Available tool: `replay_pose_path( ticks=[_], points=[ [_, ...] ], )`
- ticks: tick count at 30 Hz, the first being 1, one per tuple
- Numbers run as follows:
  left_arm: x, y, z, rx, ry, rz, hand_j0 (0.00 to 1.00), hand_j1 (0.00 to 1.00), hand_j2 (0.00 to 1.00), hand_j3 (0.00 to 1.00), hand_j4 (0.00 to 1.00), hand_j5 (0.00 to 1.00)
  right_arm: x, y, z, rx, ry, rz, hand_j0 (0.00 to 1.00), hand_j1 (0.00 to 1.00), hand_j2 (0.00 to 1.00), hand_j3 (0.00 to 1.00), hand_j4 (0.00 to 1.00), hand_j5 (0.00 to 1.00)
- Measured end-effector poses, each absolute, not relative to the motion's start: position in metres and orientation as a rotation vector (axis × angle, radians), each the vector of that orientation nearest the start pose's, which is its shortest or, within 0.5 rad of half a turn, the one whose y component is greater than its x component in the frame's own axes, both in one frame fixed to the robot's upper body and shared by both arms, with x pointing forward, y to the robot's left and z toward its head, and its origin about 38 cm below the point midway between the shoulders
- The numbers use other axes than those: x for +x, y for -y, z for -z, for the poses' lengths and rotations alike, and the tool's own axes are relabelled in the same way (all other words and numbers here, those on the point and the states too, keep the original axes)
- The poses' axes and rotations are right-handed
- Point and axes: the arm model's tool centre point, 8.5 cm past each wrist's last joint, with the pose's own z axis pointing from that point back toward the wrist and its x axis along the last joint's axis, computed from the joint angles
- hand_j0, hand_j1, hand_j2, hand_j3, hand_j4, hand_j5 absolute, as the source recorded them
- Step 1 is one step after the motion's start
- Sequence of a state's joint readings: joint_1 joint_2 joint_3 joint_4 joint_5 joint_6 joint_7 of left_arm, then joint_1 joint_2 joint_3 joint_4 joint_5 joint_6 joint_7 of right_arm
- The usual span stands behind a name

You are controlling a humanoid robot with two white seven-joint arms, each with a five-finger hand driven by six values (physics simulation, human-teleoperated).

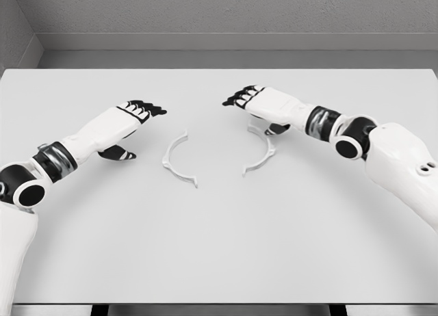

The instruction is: Assemble PVC drainage pipe clamps

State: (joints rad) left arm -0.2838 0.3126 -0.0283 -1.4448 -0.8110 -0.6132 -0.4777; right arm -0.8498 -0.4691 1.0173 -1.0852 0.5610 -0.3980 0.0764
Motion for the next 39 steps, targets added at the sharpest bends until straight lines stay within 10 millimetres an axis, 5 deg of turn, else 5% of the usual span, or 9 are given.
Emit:
replay_pose_path(
  ticks=[10, 17, 19, 23, 28, 39],
  points=[
    [0.422, -0.269, -0.140, 0.547, 1.587, 1.657, 1.00, 1.00, 1.00, 1.00, 1.00, 1.00, 0.485, 0.154, -0.147, -0.473, 1.596, -1.993, 1.00, 1.00, 1.00, 1.00, 1.00, 1.00],
    [0.422, -0.247, -0.133, 0.496, 1.606, 1.683, 1.00, 1.00, 1.00, 1.00, 1.00, 1.00, 0.508, 0.202, -0.174, -0.600, 1.583, -1.822, 1.00, 1.00, 1.00, 1.00, 1.00, 1.00],
    [0.421, -0.240, -0.131, 0.481, 1.613, 1.686, 1.00, 1.00, 1.00, 1.00, 1.00, 1.00, 0.488, 0.225, -0.165, -0.546, 1.586, -1.824, 1.00, 1.00, 1.00, 1.00, 1.00, 1.00],
    [0.428, -0.232, -0.135, 0.472, 1.626, 1.695, 1.00, 1.00, 1.00, 1.00, 1.00, 1.00, 0.413, 0.254, -0.149, -0.408, 1.594, -1.934, 1.00, 1.00, 1.00, 1.00, 1.00, 1.00],
    [0.433, -0.231, -0.134, 0.466, 1.620, 1.694, 1.00, 1.00, 1.00, 1.00, 1.00, 1.00, 0.393, 0.239, -0.172, -0.378, 1.679, -1.990, 1.00, 1.00, 1.00, 1.00, 1.00, 1.00],
    [0.432, -0.218, -0.125, 0.422, 1.616, 1.709, 1.00, 1.00, 1.00, 1.00, 1.00, 1.00, 0.417, 0.204, -0.123, -0.320, 1.635, -1.918, 1.00, 1.00, 1.00, 1.00, 1.00, 1.00]
  ],
)
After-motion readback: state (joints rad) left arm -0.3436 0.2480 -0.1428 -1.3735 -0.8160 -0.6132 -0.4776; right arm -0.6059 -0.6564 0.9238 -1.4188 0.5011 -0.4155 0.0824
